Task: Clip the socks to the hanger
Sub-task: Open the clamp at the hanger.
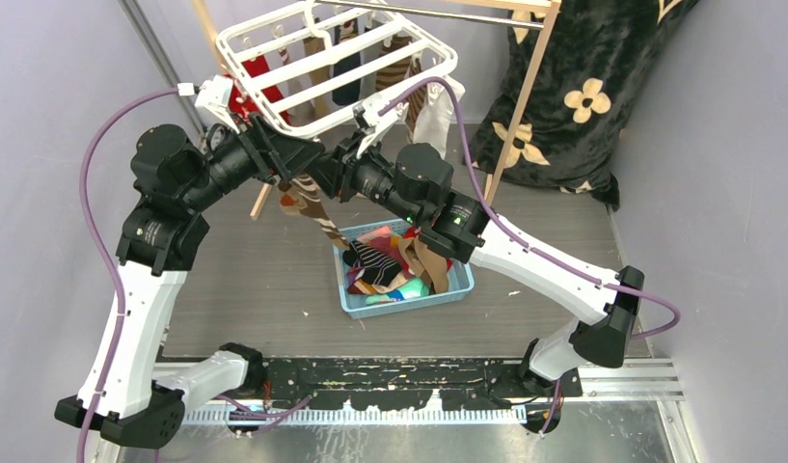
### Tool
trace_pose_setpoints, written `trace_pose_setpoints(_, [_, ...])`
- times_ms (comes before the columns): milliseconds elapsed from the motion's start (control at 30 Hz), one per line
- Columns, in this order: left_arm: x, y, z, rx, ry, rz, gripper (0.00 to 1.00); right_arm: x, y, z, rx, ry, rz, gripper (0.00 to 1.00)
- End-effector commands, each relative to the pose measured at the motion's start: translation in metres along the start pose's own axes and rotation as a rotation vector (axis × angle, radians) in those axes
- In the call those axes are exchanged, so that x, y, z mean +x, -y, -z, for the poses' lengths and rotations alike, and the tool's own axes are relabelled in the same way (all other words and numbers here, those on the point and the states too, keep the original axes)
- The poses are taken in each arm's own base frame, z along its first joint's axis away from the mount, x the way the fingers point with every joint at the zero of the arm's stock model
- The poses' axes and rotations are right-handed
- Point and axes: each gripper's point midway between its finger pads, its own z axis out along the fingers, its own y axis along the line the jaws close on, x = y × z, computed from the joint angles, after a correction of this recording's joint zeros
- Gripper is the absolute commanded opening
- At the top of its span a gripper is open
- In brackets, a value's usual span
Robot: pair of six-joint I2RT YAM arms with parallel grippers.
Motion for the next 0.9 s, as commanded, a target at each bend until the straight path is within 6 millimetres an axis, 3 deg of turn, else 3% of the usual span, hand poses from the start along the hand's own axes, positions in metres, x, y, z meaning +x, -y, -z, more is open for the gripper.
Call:
trace_pose_setpoints(0, [-0.019, 0.020, -0.002, 0.092, 0.077, -0.069, 0.59, -0.006, -0.019, 0.001, -0.057, -0.020, -0.027, 0.01])
trace_pose_setpoints(300, [-0.031, 0.002, -0.008, 0.004, 0.133, -0.103, 0.48, -0.001, -0.020, 0.000, -0.056, -0.037, -0.030, 0.01])
trace_pose_setpoints(567, [-0.035, -0.007, -0.014, -0.028, 0.150, -0.116, 0.55, 0.008, -0.020, 0.001, -0.051, -0.076, -0.027, 0.01])
trace_pose_setpoints(733, [-0.029, -0.016, -0.014, -0.061, 0.145, -0.110, 0.42, 0.011, -0.027, 0.001, -0.085, -0.094, -0.031, 0.05])
trace_pose_setpoints(867, [-0.030, -0.019, -0.011, -0.084, 0.156, -0.101, 0.29, 0.010, -0.026, 0.003, -0.083, -0.092, -0.030, 0.14])
